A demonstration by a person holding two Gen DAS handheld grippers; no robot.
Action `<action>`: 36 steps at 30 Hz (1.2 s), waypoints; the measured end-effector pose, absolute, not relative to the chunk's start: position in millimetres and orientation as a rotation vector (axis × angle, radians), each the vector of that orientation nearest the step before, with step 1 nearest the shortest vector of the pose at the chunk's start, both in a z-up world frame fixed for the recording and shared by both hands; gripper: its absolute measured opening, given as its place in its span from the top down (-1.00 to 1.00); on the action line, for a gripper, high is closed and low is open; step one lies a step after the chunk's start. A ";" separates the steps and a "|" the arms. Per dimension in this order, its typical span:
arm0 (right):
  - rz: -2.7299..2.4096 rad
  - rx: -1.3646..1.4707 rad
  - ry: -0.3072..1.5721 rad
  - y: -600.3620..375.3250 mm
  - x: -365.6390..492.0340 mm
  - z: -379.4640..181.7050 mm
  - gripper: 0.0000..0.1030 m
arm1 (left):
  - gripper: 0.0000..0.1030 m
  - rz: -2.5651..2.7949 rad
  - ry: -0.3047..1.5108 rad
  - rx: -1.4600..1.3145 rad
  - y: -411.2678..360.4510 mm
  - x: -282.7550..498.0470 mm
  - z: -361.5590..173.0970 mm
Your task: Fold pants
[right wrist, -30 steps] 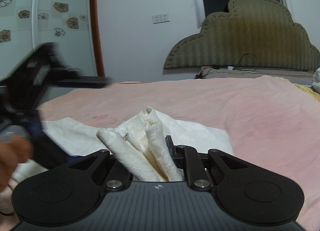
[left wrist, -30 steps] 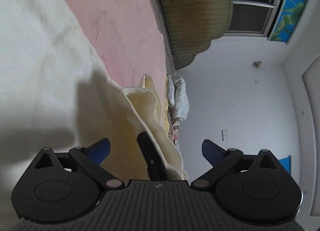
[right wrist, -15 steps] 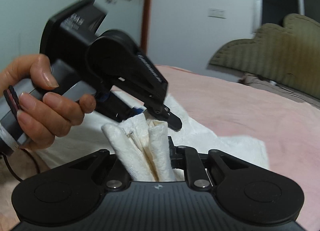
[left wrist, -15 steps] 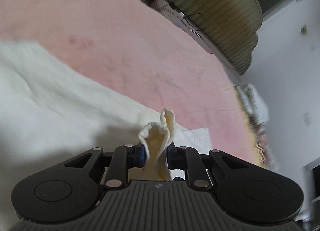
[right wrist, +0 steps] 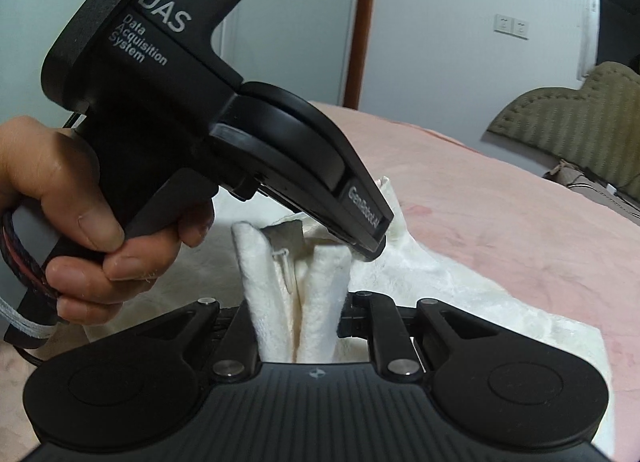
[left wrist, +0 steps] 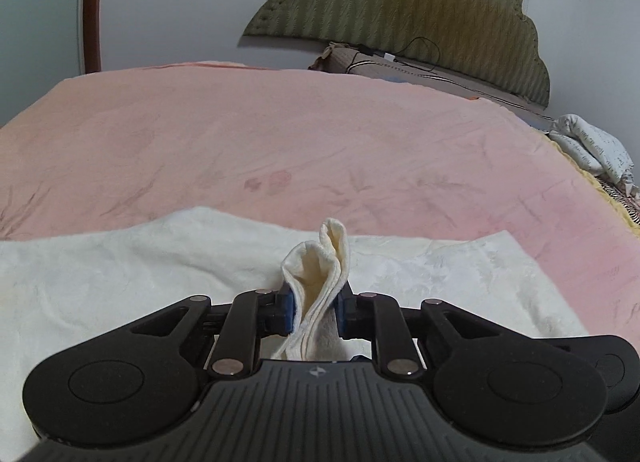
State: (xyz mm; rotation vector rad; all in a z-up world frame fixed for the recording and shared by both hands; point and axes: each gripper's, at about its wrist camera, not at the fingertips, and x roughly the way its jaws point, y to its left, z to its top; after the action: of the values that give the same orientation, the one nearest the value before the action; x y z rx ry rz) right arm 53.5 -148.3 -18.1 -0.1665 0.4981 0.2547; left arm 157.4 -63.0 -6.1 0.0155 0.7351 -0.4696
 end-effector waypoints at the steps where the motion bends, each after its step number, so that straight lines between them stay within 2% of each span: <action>1: 0.259 -0.178 0.519 -144.5 55.1 -22.1 0.70 | 0.59 -0.468 0.741 0.019 -64.0 158.5 -11.3; 6: 0.264 -0.191 0.528 -143.3 52.7 -22.4 0.44 | 0.58 -0.467 0.706 0.050 -63.0 152.9 -25.0; 14: 0.293 -0.142 0.509 -153.4 50.3 -22.4 0.43 | 0.57 -0.467 0.669 0.062 -59.9 148.8 -19.2; 16: 0.293 -0.158 0.535 -146.9 48.9 -24.2 0.39 | 0.41 -0.452 0.674 0.088 -61.1 149.0 -20.3; 17: 0.290 -0.161 0.537 -146.7 47.6 -23.9 0.30 | 0.28 -0.436 0.674 0.092 -60.4 149.1 -20.3; 19: 0.301 -0.160 0.539 -146.2 41.1 -16.8 -0.13 | 0.11 -0.391 0.635 0.083 -54.3 145.6 -16.5; 20: 0.317 -0.149 0.537 -148.6 36.1 -14.2 -0.48 | 0.07 -0.356 0.604 0.094 -51.4 143.0 -13.5; 21: 0.337 -0.138 0.537 -149.6 30.4 -11.9 -0.53 | 0.04 -0.316 0.567 0.117 -48.5 140.2 -10.2; 25: 0.458 -0.068 0.494 -159.3 2.3 3.0 -0.53 | 0.00 -0.208 0.520 0.204 -38.4 136.1 -0.8; 30: 0.426 -0.049 0.442 -167.2 -7.9 6.8 -0.53 | -0.02 -0.203 0.591 0.162 -22.8 129.2 5.1; 33: 0.313 -0.097 0.501 -167.2 3.3 -5.2 -0.53 | -0.23 -0.239 0.646 0.204 -20.9 124.9 -2.0; 36: 0.275 -0.177 0.505 -160.4 0.2 -11.1 -0.53 | -0.23 -0.186 0.645 0.302 -20.7 118.8 -15.2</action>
State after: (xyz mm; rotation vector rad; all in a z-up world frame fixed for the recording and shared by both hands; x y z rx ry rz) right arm 0.2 -160.4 -11.1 -0.1772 0.5050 0.2747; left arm 118.8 -20.7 -15.2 0.3017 0.6455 -0.1863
